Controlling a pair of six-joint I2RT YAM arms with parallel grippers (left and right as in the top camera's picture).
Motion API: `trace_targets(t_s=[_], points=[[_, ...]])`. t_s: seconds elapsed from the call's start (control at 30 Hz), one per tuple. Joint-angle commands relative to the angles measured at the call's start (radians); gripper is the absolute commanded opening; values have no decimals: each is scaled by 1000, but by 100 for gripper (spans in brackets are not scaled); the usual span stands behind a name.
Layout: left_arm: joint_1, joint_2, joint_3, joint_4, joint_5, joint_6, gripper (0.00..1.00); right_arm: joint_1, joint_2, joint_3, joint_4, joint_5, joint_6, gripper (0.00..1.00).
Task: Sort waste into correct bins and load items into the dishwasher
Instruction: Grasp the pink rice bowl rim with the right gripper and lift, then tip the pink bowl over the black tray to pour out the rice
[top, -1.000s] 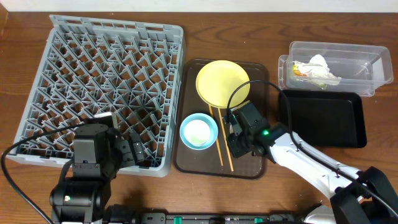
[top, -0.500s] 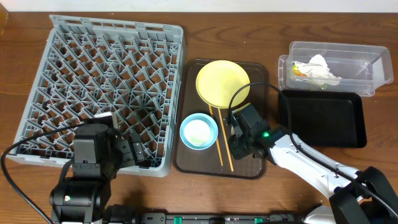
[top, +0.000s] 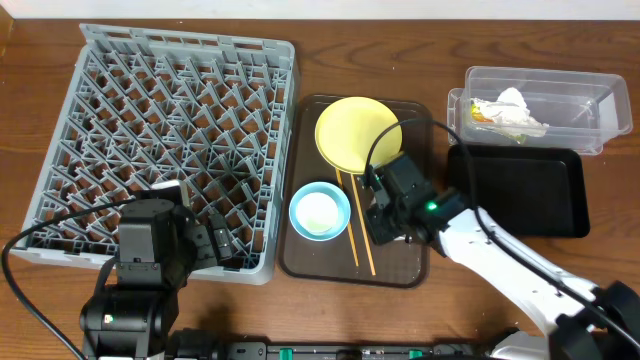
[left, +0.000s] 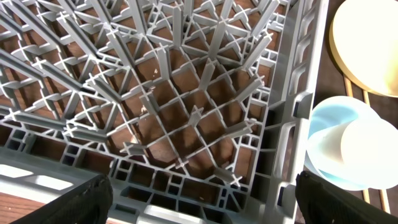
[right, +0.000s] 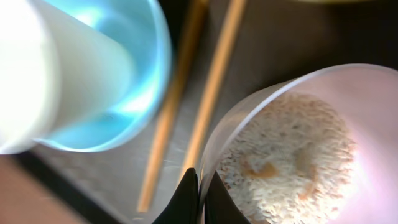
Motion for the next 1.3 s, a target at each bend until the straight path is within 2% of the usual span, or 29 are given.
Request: trace_targets(t_s=[0.0,0.23,0.53,0.8,1.27], points=[[4,-1,20,-3,-5,-13,94,-61,-77,72,-8,-111,16,1],[4,-1,20,-3,-5,-13,94,-251,-160,81,-11,-292,15,1],[4,-1,20,-3,-5,-13,94,-616,-153,79,-42,-602,-42,1],[4,-1,20,-3,-5,-13,94,-834,-45,73,-68,-830,-111,1],[4,-1,20,-3,-5,-13,94,-1063,248,73,-57,-1214,-215,1]])
